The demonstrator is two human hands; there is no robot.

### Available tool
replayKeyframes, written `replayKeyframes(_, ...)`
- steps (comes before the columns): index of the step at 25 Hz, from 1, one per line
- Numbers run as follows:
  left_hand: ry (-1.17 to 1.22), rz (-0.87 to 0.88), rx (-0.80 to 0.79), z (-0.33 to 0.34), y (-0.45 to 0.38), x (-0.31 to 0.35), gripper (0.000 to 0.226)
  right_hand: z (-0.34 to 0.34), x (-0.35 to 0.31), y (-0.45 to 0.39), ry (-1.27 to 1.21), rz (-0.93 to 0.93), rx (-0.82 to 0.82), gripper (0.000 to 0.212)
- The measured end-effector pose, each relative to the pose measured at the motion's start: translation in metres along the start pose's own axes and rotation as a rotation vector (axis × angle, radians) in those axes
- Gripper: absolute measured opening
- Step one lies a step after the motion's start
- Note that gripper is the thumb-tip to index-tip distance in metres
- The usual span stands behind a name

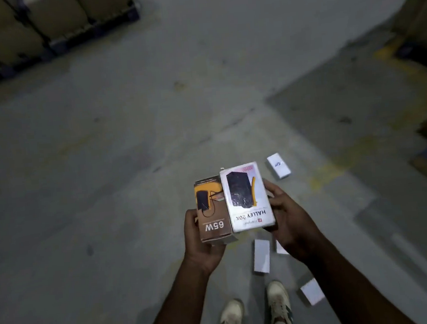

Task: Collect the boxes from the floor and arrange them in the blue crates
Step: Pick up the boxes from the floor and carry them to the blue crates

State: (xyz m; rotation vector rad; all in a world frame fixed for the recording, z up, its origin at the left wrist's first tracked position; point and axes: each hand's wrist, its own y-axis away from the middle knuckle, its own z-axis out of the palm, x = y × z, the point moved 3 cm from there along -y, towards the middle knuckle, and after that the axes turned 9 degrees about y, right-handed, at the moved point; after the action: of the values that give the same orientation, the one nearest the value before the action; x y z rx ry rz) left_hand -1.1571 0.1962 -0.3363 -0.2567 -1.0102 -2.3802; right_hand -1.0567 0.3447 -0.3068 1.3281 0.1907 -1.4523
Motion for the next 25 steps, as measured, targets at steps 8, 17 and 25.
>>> replayKeyframes(8,-0.449,-0.061,-0.393,0.101,0.052,0.039,0.062,0.016,-0.047,0.095,-0.048,-0.294,0.156,0.044)
replayKeyframes(17,-0.598,-0.421,-0.684,0.115,0.109,-0.029,0.069,0.005,-0.011,0.219,-0.204,-0.385,0.522,0.043)
replayKeyframes(25,-0.806,-0.627,-0.85,0.144,0.18,-0.157,0.084,-0.066,0.019,0.361,-0.171,-0.613,1.065,0.061)
